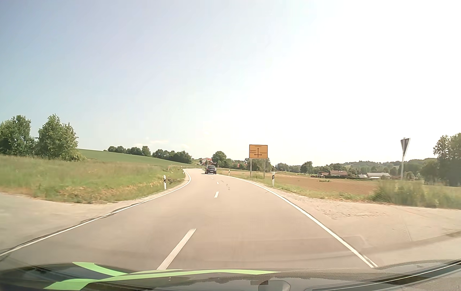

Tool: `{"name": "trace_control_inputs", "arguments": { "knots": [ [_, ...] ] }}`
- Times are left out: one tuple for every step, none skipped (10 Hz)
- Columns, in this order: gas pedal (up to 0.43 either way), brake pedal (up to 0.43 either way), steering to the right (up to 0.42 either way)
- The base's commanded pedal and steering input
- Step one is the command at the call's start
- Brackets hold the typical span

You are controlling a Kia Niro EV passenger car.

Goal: Follow the waypoints while adhering to traffic rules and regulations

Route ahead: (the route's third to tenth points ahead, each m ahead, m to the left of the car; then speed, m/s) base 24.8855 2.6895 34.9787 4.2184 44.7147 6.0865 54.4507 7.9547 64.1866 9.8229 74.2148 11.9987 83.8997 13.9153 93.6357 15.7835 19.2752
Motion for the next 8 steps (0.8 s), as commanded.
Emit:
{"name": "trace_control_inputs", "arguments": {
  "knots": [
    [0.110, 0.000, -0.023],
    [0.110, 0.000, -0.023],
    [0.118, 0.000, -0.023],
    [0.118, 0.000, -0.023],
    [0.118, 0.000, -0.023],
    [0.130, 0.000, -0.023],
    [0.130, 0.000, -0.023],
    [0.130, 0.000, -0.023]
  ]
}}
